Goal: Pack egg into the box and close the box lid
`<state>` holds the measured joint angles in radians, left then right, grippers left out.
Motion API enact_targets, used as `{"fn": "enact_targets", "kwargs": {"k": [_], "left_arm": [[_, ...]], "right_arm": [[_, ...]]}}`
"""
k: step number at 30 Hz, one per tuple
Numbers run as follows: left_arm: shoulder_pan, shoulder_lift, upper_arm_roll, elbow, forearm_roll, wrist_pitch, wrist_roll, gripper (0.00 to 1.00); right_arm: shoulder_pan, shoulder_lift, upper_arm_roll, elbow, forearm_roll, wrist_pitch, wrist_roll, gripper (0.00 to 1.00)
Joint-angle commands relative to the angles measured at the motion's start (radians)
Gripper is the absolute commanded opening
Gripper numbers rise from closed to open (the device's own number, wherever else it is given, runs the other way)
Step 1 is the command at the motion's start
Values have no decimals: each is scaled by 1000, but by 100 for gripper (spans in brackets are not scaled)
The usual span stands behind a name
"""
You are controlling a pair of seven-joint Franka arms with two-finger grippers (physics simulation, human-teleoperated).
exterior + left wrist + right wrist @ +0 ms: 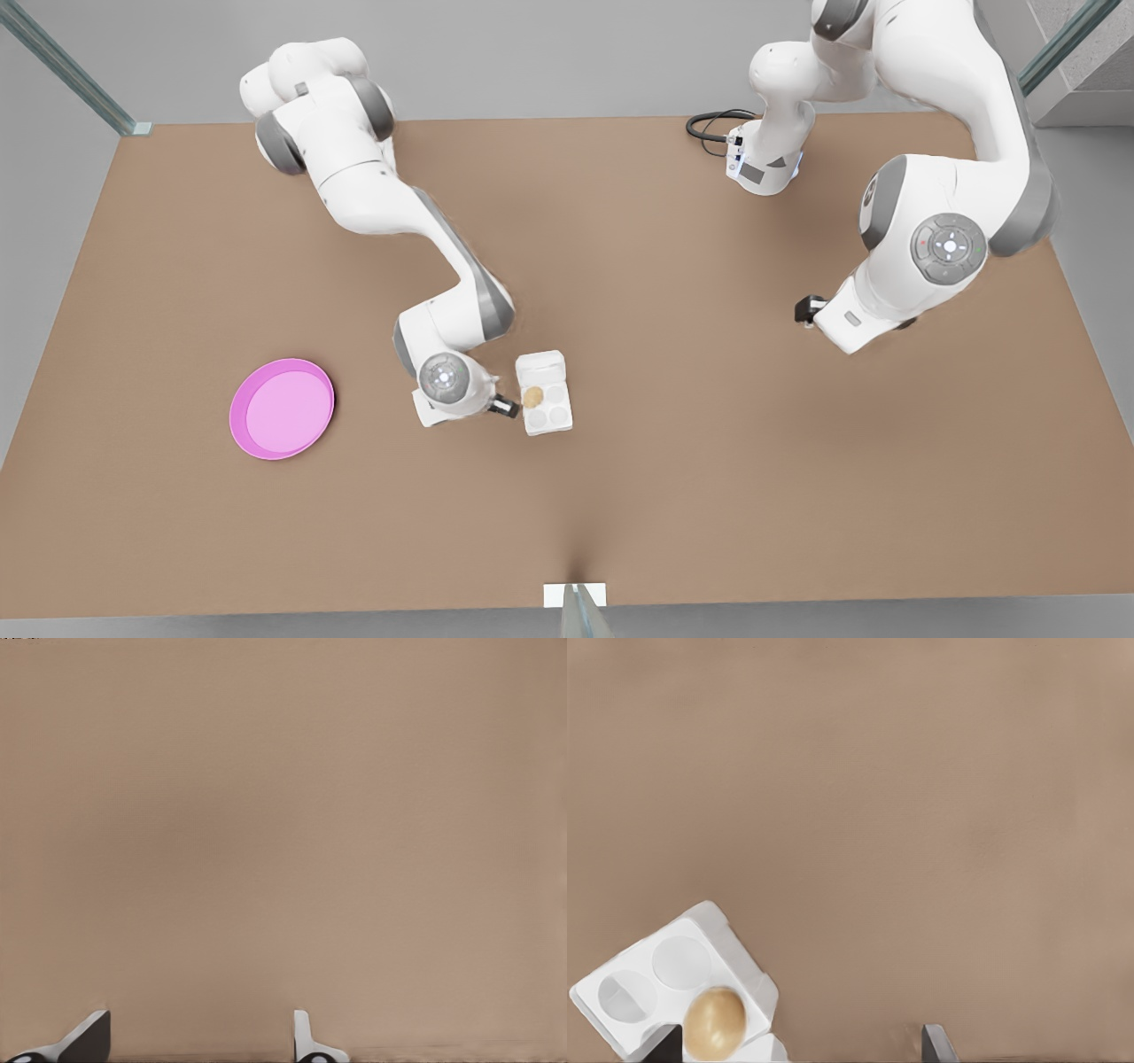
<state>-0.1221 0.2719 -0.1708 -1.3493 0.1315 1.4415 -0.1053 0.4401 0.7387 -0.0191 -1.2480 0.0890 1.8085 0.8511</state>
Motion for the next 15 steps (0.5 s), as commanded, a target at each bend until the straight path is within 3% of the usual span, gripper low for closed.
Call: {"fn": "enact_targets", "kwargs": {"k": [1,3,4,7,8,9,10,11,13,14,15], "left_arm": [[-16,-28,-116,-28,-4,-12,-296,100],[-74,-16,-314,-28,2,-21,-677,100],[-197,0,-314,-18,3,-9,-853,100],[-490,112,-314,-5,0,112,-1329,100],[-567,136,-309,-1,0,161,-1444,100],[-616,174,-308,-1,2,238,-1534,100],[-642,222,-300,-1,8,296,-1561,100],[-677,273,-300,1,102,381,-1656,100],[-676,378,-282,39,191,459,-1668,100],[-677,435,-237,58,215,479,-1660,100],[-676,457,-208,65,214,488,-1622,100]], "right_arm": [[-110,-160,1,-194,-155,-80,-472,100],[-379,-303,-1,-211,-261,-252,-1023,100],[-465,-409,1,-211,-259,-285,-1135,100],[-518,-487,2,-211,-190,-262,-1149,100],[-580,-490,71,-225,-161,-213,-1139,100],[-595,-475,87,-225,-160,-195,-1115,100],[-595,-447,103,-225,-158,-163,-1116,100],[-636,-418,182,-212,-170,-158,-1116,100],[-597,-436,172,-191,-166,-187,-937,100],[-561,-487,133,-218,-160,-184,-942,100],[-598,-539,146,-280,-158,-158,-946,100]]}}
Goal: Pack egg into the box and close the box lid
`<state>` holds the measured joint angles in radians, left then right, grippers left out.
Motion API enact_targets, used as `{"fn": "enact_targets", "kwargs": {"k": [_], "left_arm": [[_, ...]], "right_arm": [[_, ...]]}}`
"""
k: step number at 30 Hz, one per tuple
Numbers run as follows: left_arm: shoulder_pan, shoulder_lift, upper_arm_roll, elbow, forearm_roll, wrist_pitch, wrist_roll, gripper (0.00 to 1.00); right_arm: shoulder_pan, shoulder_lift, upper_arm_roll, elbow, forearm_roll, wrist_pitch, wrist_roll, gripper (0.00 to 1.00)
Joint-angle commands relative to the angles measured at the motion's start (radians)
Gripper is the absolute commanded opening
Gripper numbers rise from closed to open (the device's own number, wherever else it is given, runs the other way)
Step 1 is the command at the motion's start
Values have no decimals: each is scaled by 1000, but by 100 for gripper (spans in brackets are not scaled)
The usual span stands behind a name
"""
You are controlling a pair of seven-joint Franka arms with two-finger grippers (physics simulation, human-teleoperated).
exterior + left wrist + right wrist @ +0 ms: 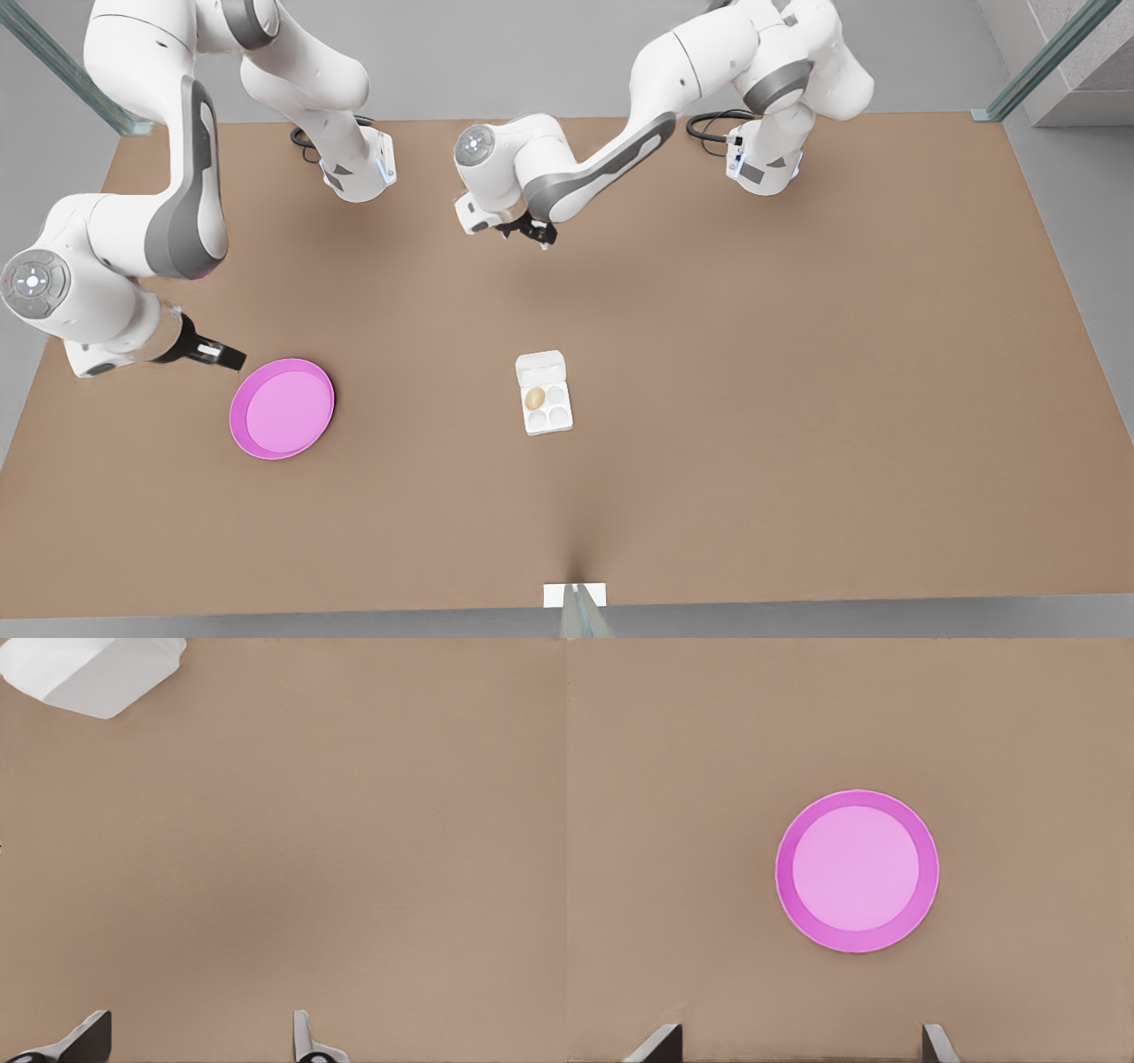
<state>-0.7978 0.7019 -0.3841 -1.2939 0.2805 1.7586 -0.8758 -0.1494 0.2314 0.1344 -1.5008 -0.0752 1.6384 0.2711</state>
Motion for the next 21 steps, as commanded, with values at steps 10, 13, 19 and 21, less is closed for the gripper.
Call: {"fn": "enact_targets", "kwargs": {"k": [10,13,19,21], "left_arm": [[-1,189,157,110,109,213,-598,100],[18,212,157,127,121,214,-536,100],[77,234,156,159,111,308,-442,100],[97,234,156,173,112,337,-410,100]], "right_arm": [[-27,19,33,30,-9,41,-388,100],[-38,19,33,36,-8,40,-389,100],[-30,23,31,42,-9,29,-388,100],[-29,25,31,42,-11,29,-388,100]]}}
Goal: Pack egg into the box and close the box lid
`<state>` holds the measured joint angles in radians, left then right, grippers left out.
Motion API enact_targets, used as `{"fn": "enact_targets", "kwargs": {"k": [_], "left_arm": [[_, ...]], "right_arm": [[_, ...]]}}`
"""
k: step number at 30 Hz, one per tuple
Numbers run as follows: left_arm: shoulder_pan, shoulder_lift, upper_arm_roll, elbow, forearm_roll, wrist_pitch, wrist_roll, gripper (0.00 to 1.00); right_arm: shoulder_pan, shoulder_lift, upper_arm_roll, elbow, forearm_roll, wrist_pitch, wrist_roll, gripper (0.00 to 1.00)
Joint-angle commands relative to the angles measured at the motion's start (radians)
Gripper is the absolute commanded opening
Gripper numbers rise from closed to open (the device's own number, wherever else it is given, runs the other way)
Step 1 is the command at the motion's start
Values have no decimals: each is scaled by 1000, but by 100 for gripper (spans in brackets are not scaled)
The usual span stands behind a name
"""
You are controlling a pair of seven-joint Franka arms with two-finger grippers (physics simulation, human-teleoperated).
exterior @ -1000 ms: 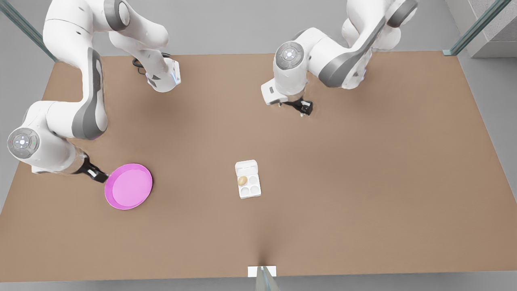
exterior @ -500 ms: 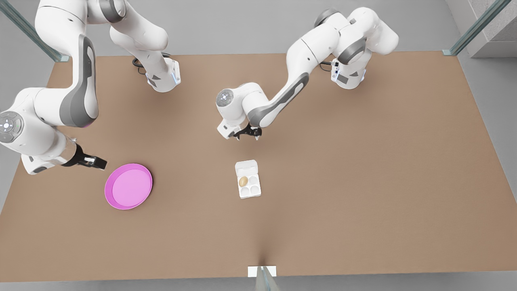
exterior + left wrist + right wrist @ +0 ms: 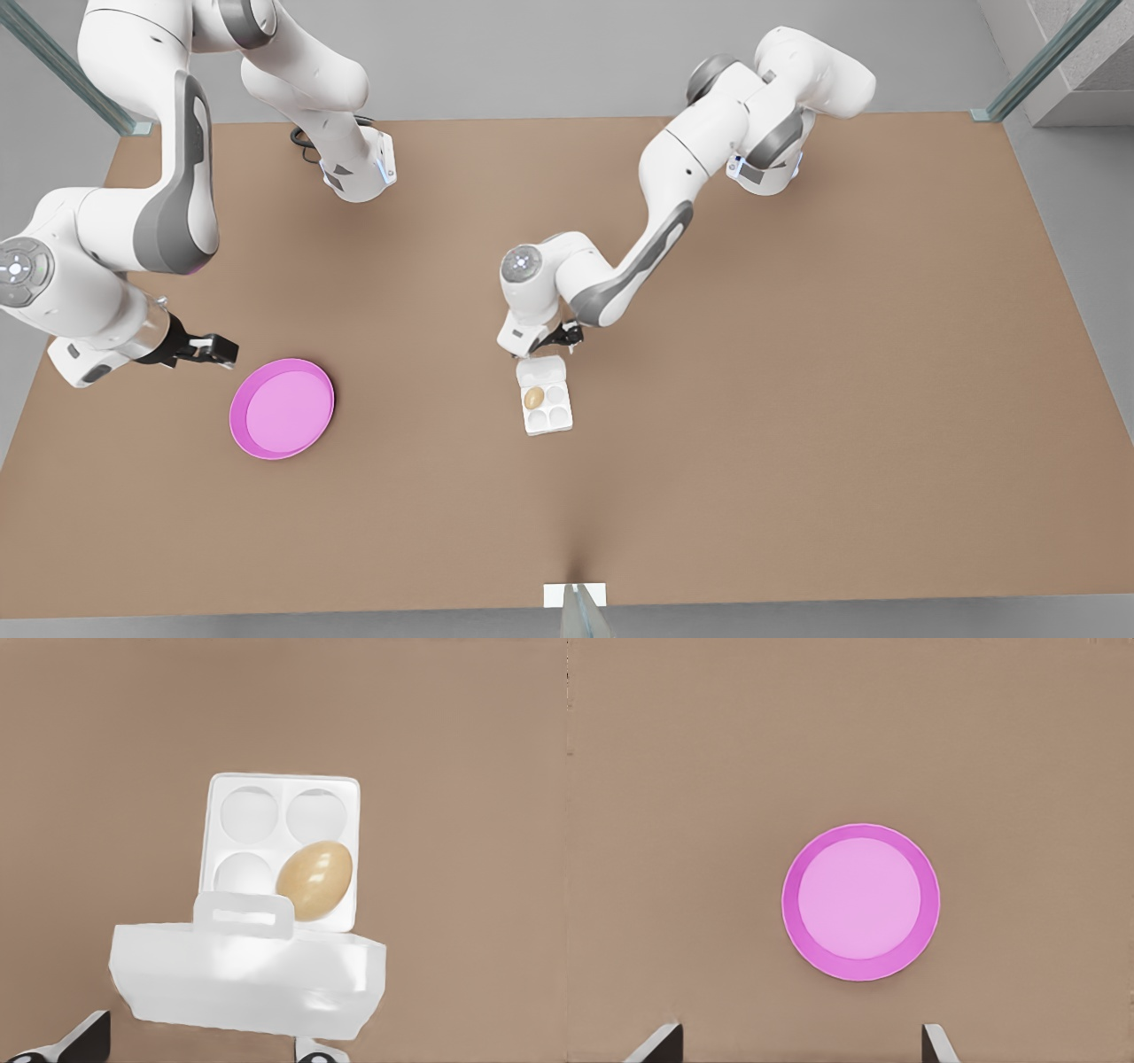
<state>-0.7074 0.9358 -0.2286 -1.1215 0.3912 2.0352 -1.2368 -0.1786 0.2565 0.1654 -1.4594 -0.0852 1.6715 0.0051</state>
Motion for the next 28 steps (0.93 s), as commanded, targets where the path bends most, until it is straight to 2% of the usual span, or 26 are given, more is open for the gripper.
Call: {"fn": "enact_targets", "kwargs": {"k": [1,7,8,10,11,13,14,15,17,19,20,23,25,28], "left_arm": [[26,0,0,34,0,60,-21,100],[65,11,-1,58,-2,158,-9,100],[82,-5,-9,58,-3,83,46,100],[190,-161,-20,48,-66,-237,341,100],[295,-261,-23,8,-69,-305,493,100],[506,-342,-26,9,-71,-489,943,100],[600,-374,-28,11,-152,-581,1027,100],[718,-477,-46,-61,-374,-587,1028,100],[779,-764,-74,-395,-376,-438,1027,100],[798,-1017,-74,-746,-374,-158,1028,100],[798,-1049,-74,-758,-374,-206,1027,100],[787,-1017,-75,-747,-373,-151,1014,100],[786,-882,-75,-613,-342,-159,1017,100],[784,-876,-75,-610,-336,-164,1017,100]], "right_arm": [[1,0,0,1,1,-4,-120,100],[-10,1,0,1,2,-6,-120,100],[-2,3,0,1,2,-6,-119,100],[2,-3,2,2,1,-6,-119,100],[1,-3,0,1,1,-7,-119,100],[4,-6,3,1,2,-16,-93,100],[5,-5,5,1,2,-15,-89,100],[4,-3,3,-6,2,-15,-89,100],[4,3,3,-7,2,-12,-88,100],[5,6,3,-7,2,-10,-88,100],[4,4,3,-9,2,-12,-88,100],[13,6,3,-9,1,-9,-88,100],[14,7,3,-10,1,-7,-88,100],[14,9,3,-10,1,-7,-88,100]]}}
